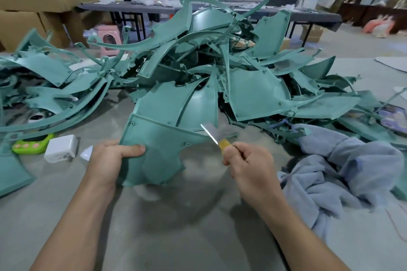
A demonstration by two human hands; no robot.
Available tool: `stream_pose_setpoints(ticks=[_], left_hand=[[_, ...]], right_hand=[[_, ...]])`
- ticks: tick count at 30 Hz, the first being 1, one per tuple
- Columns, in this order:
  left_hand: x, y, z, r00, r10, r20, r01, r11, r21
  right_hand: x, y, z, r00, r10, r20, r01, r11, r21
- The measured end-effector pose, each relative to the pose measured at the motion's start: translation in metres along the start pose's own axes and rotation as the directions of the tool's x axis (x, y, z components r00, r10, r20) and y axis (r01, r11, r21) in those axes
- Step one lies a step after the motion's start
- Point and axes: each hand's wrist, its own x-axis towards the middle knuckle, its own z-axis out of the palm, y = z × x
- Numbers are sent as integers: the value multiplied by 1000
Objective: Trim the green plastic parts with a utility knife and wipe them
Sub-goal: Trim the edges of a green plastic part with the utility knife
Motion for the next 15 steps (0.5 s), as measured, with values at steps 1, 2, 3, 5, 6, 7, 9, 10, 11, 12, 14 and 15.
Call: stream_pose_setpoints(ticks=[1, 2, 3, 5, 6, 7, 9, 10, 11, 12, 14, 15], left_hand=[[1, -1, -1, 1000, 2, 5, -2, 1000, 23], [2, -2, 0, 1000, 3, 9, -3, 999, 43], [2, -3, 0, 1000, 2, 12, -3, 999, 53], [3, -5, 0, 1000, -7, 9, 6, 999, 53], [4, -5, 0, 1000, -14, 3, 14, 999, 51], [4, -5, 0, 1000, -22, 0, 22, 999, 48], [5, -6, 1, 999, -37, 3, 37, 998, 45], [5, -6, 1, 999, -44, 4, 44, 998, 45], [5, -6, 1, 999, -49, 4, 49, 998, 44], [5, -6, 1, 999, -53, 3, 53, 998, 46], [6, -6, 1, 998, -58, 2, 58, 997, 53], [6, -5, 1, 998, -61, 3, 60, 997, 52]], right_hand=[[1, 2, 0, 1000, 28, 10, -27, 992, -121], [2, 4, -2, 997, 80, -9, -79, 965, -251], [5, 6, -6, 987, 154, -48, -161, 923, -349], [11, 11, -17, 953, 277, -122, -302, 842, -448], [13, 12, -20, 949, 278, -146, -314, 827, -466], [13, 12, -19, 961, 233, -148, -276, 845, -457], [12, 7, -9, 995, 80, -68, -98, 941, -323], [9, 4, -2, 1000, 31, -7, -32, 970, -242], [8, 5, 2, 999, 18, 40, -10, 978, -207], [10, 8, 2, 998, 40, 57, -25, 970, -241], [22, 16, -8, 980, 199, -13, -188, 901, -392], [27, 18, -16, 958, 272, -95, -286, 859, -425]])
